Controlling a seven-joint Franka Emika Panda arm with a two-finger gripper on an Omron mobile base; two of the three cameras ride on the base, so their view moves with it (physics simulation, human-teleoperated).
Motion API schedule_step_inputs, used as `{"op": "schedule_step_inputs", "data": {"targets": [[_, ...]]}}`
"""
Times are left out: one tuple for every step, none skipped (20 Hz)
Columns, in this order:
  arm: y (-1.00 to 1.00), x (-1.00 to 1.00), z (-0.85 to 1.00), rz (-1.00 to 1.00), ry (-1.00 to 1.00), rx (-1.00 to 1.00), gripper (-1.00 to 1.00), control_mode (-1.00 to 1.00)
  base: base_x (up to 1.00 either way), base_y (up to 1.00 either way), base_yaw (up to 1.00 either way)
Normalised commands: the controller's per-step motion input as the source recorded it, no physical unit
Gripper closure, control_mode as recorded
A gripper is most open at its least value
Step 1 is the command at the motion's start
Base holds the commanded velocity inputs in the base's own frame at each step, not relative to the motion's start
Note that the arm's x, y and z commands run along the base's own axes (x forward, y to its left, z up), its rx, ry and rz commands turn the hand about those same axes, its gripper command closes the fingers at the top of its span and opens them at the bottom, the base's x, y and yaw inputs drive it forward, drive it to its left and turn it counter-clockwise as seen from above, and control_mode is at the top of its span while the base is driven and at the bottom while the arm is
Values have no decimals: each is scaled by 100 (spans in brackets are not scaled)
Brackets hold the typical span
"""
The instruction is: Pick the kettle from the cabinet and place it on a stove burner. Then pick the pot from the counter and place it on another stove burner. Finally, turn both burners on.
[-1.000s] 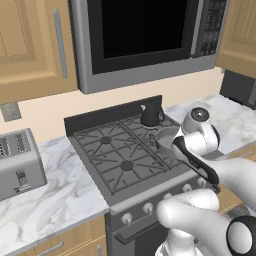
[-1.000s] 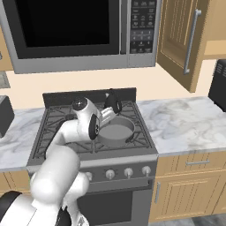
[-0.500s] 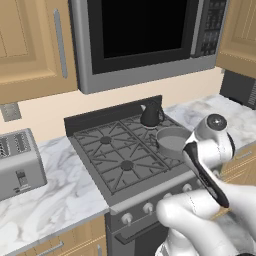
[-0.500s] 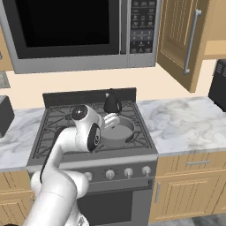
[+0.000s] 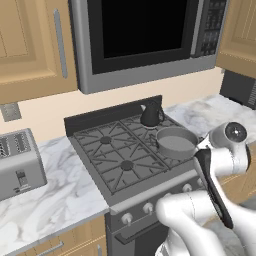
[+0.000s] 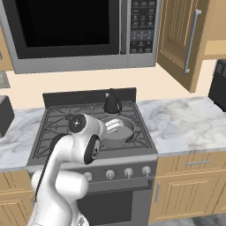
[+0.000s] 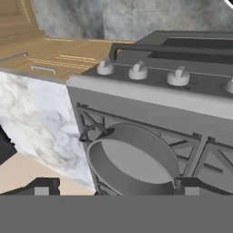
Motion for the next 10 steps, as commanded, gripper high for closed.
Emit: {"op": "schedule_step_inputs", "data": {"targets": [[-29, -49, 28, 1, -10, 0, -100, -100, 0, 0, 0], [-27, -49, 25, 1, -10, 0, -100, -100, 0, 0, 0], [-27, -48, 25, 1, -9, 0, -100, -100, 0, 0, 0], [-27, -48, 23, 2, -9, 0, -100, -100, 0, 0, 0], [-25, -46, 18, 3, -7, 0, -100, -100, 0, 0, 0], [-27, -46, 16, 4, -7, 0, -100, -100, 0, 0, 0], [-28, -45, 9, 5, -5, 1, -100, -100, 0, 0, 0], [-24, -43, 0, 6, -3, 1, -100, -100, 0, 0, 0], [-8, -35, 0, 3, 0, 1, -100, -100, 0, 0, 0], [-6, -32, 0, 3, 0, 1, -100, -100, 0, 0, 0]]}}
